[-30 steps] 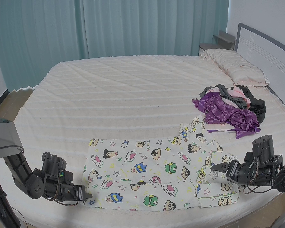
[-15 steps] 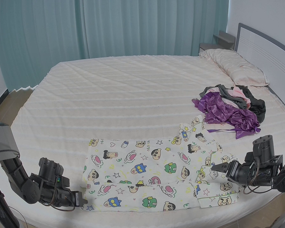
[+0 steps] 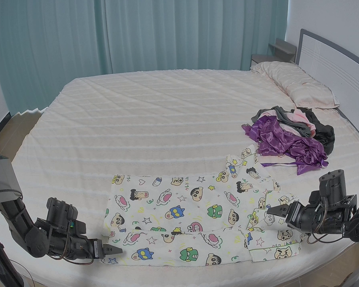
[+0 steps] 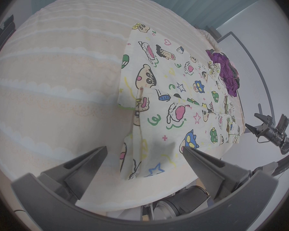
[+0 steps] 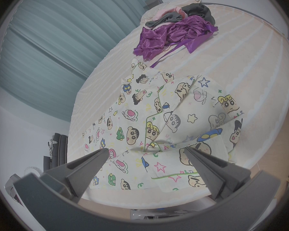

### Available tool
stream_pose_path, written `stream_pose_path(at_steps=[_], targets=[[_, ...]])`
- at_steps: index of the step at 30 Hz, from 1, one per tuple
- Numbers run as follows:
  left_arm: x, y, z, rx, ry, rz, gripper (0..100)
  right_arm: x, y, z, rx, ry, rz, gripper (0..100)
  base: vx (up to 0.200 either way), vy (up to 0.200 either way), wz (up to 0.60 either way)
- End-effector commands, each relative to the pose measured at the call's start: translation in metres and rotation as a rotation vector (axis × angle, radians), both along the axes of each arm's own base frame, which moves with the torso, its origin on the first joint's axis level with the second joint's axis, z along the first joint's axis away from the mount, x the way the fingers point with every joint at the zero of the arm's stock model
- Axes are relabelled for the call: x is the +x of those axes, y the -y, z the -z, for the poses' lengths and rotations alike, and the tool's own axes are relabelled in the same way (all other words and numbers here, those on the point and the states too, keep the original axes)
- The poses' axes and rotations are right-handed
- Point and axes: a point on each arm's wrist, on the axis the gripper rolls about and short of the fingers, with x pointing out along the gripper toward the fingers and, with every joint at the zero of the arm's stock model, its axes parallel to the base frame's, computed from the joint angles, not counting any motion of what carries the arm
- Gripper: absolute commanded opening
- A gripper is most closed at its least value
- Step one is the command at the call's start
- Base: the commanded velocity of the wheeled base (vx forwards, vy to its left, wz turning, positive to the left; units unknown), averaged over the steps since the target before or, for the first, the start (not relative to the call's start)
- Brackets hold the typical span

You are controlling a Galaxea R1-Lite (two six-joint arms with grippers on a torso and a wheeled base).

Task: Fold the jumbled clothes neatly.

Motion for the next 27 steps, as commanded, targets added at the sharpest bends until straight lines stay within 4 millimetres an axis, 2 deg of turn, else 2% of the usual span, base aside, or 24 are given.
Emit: stream_pose_path(at_steps=[1, 5, 11, 23, 27], targets=[[-0.003, -0.001, -0.004, -0.006, 0.013, -0.010, 100, -0.001, 0.001, 0.001, -0.003, -0.007, 0.000, 100, 0.000, 0.000, 0.00], [0.000, -0.002, -0.011, -0.052, 0.018, -0.087, 100, -0.001, 0.001, 0.001, -0.003, -0.003, -0.001, 100, 0.000, 0.000, 0.00], [-0.002, -0.001, -0.013, -0.070, 0.039, -0.097, 100, -0.001, 0.001, 0.001, -0.003, -0.005, -0.001, 100, 0.200, 0.000, 0.00], [-0.005, -0.001, -0.011, -0.073, 0.033, -0.105, 100, -0.001, 0.001, 0.001, -0.002, -0.002, -0.001, 100, 0.000, 0.000, 0.00], [-0.007, -0.001, -0.011, -0.071, 0.028, -0.103, 100, -0.001, 0.001, 0.001, -0.003, -0.002, 0.001, 100, 0.000, -0.200, 0.00]])
